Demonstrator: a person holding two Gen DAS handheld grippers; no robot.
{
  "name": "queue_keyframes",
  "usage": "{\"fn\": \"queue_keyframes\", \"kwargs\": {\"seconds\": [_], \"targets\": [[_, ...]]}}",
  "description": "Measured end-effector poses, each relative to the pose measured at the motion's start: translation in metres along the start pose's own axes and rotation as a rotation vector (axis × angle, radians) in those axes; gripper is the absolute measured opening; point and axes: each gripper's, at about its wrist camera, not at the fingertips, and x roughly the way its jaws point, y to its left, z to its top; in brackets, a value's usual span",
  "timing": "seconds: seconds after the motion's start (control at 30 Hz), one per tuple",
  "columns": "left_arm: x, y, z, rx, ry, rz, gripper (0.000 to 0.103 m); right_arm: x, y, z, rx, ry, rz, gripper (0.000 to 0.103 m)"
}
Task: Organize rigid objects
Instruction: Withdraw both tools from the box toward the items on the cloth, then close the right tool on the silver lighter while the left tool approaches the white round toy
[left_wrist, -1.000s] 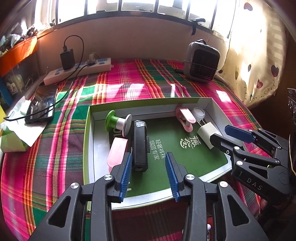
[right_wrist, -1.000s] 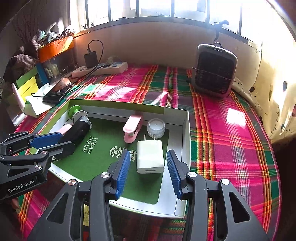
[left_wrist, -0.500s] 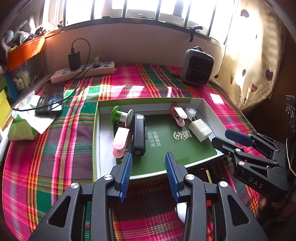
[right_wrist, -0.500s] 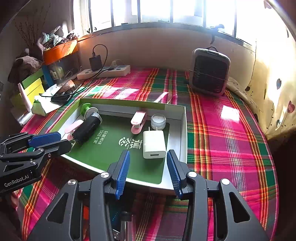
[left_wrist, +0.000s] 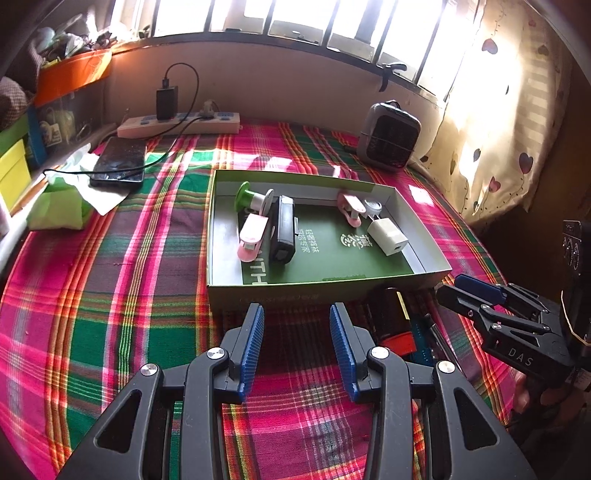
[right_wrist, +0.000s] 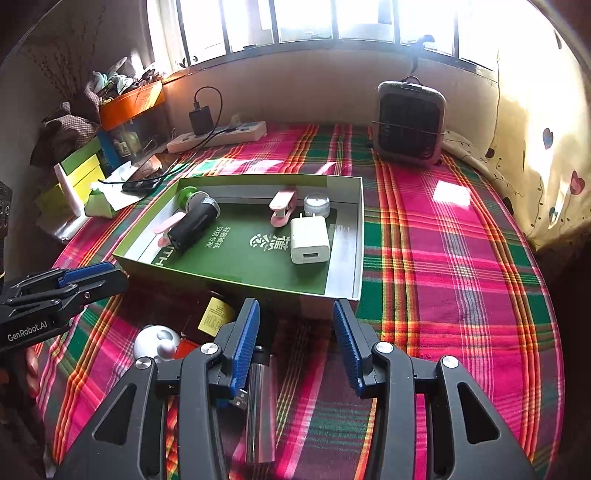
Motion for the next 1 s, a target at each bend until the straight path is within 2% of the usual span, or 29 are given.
{"fn": "queue_keyframes", "kwargs": {"seconds": [0.2, 0.43, 0.77, 1.0], "targets": [[0.001, 0.001, -0.012, -0.014, 0.021, -0.018, 0.036, -0.007, 0.003, -0.019, -0.007, 0.023, 0.028, 0.043], [0.002, -0.002, -0.02, -0.017, 0.037, -0.042, 0.036, -0.006, 0.007, -0.033, -0.022, 0.062, 0.022, 0.043], [0.004, -0.004, -0.026, -0.019, 0.058, -0.045, 0.036, -0.002, 0.007, -0.04, -0.026, 0.076, -0.021, 0.043], [0.007, -0.008, -0.025, -0.019, 0.065, -0.055, 0.036, 0.002, 0.003, -0.042, -0.027, 0.084, -0.017, 0.043]]}}
